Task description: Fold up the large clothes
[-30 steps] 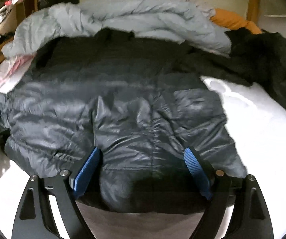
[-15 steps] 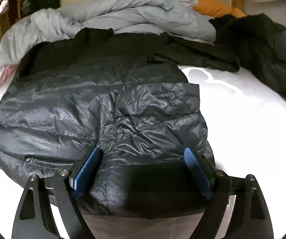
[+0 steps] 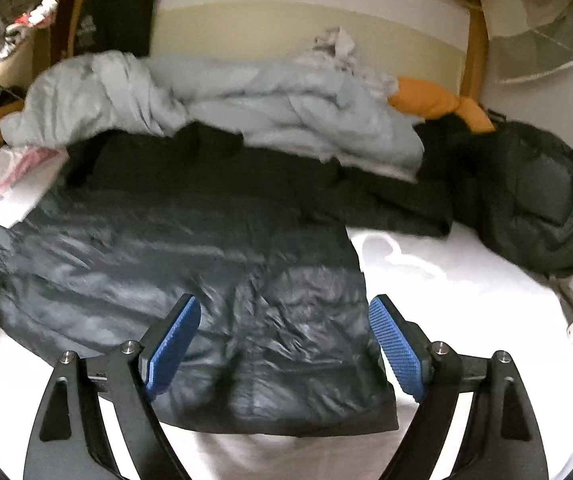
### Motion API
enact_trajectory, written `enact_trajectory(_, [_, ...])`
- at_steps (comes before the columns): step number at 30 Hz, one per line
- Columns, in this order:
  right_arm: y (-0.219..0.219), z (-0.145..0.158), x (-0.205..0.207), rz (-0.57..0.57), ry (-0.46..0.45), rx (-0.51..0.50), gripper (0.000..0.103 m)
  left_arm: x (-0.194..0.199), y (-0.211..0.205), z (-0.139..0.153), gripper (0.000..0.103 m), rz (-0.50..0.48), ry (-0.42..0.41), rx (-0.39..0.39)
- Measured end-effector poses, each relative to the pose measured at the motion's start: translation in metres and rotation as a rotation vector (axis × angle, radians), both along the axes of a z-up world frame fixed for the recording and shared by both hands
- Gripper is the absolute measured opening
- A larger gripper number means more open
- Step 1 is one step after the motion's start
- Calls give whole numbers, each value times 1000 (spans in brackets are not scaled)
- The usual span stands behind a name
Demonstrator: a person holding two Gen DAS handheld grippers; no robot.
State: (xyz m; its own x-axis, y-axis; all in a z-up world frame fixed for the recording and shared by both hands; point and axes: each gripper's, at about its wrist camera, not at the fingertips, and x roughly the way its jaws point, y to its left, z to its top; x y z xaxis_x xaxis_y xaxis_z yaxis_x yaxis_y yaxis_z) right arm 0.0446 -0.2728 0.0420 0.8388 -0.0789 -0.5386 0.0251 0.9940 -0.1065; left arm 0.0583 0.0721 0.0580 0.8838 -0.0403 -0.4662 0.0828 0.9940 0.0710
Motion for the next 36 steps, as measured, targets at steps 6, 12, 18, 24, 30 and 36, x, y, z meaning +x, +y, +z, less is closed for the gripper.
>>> enact_trajectory(6, [14,9,-22,23,-50,1,88,-17,-6,14,103,-35,-79,-11])
enact_trajectory(12, [25,5,-38,37,-60,-28,101,-30,-17,15,103,-66,-85,28])
enact_trajectory(18, [34,-2,-46,54,-48,-26,103,-33,-35,-13,103,-119,47,88])
enact_trajectory(24, [51,-29,-36,80,104,-123,103,-27,-60,-46,103,-185,172,216])
enact_trajectory(30, [57,-61,-26,172,302,-112,103,-25,-61,-61,103,-184,234,222])
enact_trajectory(36, [66,-72,-28,204,308,-221,103,-22,-62,-76,103,-179,289,251])
